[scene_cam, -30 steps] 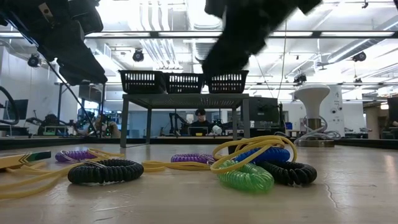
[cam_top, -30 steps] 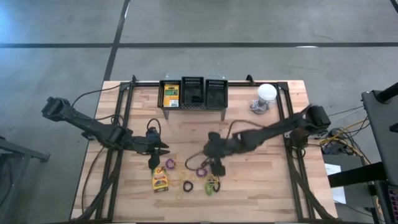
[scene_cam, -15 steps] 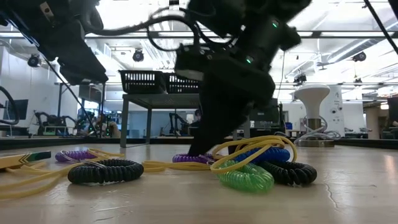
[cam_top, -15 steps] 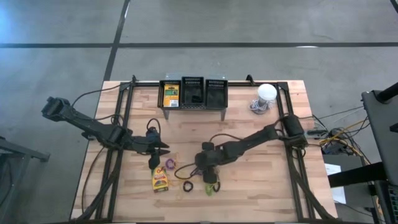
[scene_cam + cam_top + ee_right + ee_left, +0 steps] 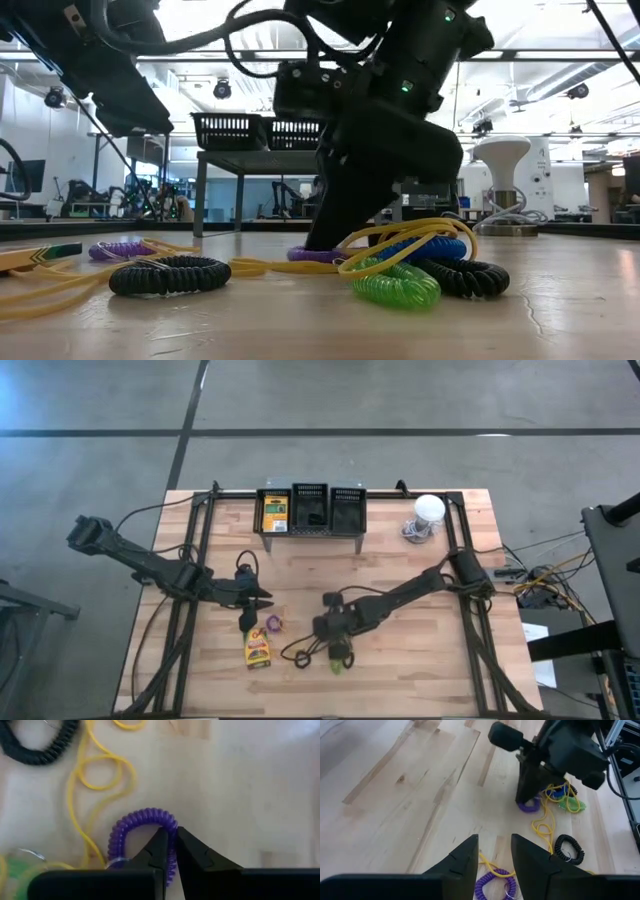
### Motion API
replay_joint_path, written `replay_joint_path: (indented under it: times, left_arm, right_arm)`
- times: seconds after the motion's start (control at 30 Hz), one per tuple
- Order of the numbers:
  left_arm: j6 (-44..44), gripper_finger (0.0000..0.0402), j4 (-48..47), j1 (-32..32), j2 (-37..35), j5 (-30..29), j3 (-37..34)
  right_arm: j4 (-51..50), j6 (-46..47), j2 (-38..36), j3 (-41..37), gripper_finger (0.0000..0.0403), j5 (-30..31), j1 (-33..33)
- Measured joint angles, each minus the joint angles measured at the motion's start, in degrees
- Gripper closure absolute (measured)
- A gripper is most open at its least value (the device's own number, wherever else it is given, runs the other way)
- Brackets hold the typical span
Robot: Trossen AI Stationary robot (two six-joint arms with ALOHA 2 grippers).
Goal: Pick & Place Office Desk Supplies
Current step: Put the purple spring keychain into the right black basket
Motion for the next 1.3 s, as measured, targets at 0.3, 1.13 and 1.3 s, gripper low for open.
replay_joint_path:
  times: [0.3, 1.13, 1.3]
  left_arm:
    - [0.0, 0.0281, 0.0, 0.0, 0.0, 0.0, 0.0]
    - [0.0, 0.0281, 0.2, 0.0, 0.0, 0.0, 0.0]
    - [0.1, 0.0281, 0.2, 0.0, 0.0, 0.0, 0.0]
  right_arm:
    - [0.7, -2.7, -11.4, 0.3, 0.0385, 4.9, -0.1]
    - [-3.3, -8.8, -31.1, 0.5, 0.0385, 8.6, -34.6]
    - [-10.0, -6.3, -31.0, -0.4, 0.0385, 8.3, -36.2]
